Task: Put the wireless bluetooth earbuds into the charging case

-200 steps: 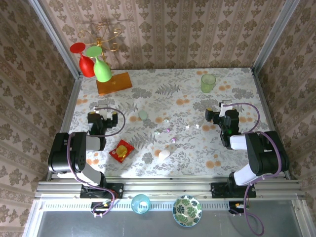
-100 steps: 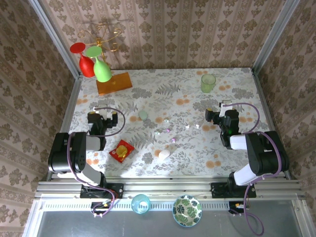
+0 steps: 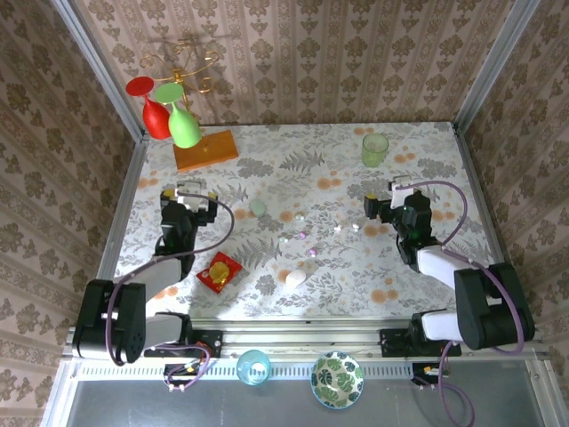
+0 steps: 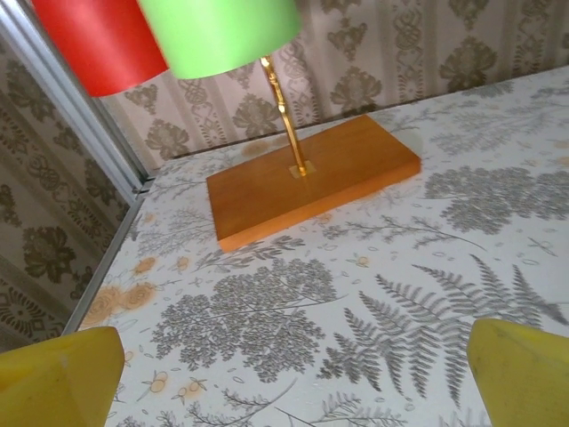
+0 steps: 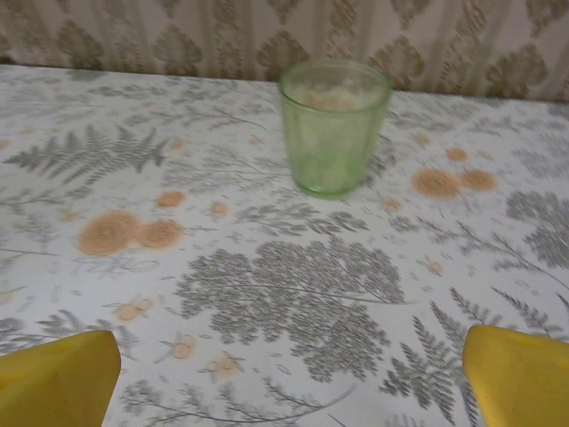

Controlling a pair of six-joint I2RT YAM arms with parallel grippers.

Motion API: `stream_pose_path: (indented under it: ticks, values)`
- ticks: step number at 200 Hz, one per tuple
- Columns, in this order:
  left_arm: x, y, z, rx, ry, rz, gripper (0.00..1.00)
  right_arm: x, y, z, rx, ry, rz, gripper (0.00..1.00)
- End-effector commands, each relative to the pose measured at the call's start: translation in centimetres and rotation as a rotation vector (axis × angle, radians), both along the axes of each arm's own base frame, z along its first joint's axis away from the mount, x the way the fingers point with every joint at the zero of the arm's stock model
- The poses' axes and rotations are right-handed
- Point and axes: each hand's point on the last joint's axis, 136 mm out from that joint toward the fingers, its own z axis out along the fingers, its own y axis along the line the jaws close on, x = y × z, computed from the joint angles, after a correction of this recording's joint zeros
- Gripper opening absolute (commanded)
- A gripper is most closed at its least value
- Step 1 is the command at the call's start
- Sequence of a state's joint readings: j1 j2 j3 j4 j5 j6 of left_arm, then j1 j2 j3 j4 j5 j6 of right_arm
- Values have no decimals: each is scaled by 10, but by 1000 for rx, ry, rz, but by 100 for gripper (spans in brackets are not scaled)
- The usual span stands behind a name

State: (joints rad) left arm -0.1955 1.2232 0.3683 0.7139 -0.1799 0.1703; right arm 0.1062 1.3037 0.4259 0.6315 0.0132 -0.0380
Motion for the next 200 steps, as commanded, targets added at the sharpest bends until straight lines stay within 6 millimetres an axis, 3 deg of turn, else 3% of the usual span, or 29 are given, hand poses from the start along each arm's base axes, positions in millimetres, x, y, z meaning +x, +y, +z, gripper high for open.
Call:
stream_pose_path:
  ticks: [1, 44, 72, 98, 149, 200]
  values:
    - [-4, -19, 15, 42, 20, -67, 100, -10, 26, 5, -66, 33, 118, 100]
    - [-21, -68, 28, 63, 28, -231, 100, -43, 89, 14, -149, 64, 419, 100]
    - [-37, -97, 28, 30, 59, -334, 100, -88, 142, 8, -212, 124, 789, 100]
    - [-48, -108, 29, -75, 105, -381, 100, -126, 183, -4, -332, 193, 1026, 100]
    - [-64, -106, 29, -170, 141, -380, 100, -178, 217, -37, -512, 388, 1272, 100]
    - [-69, -103, 21, -185, 174, -367, 100, -179, 232, -73, -674, 444, 1332, 99]
